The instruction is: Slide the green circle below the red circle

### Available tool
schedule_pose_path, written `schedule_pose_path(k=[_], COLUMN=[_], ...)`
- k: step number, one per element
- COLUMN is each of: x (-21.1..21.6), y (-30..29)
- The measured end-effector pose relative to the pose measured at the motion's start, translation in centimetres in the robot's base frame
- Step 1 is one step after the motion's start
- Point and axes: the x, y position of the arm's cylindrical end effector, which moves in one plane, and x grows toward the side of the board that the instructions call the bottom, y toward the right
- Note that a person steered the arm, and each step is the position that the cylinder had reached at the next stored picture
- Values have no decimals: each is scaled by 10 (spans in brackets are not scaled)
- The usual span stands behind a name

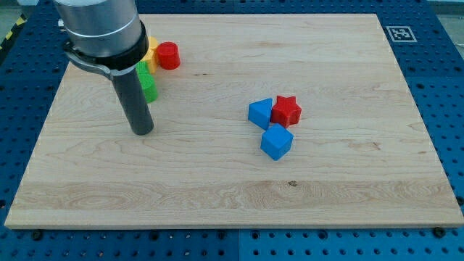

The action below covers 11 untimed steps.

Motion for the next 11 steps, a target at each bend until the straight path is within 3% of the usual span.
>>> schedule_pose_path(k=[5, 7, 11], x=[-8, -53, -68], y=[-10, -19, 5])
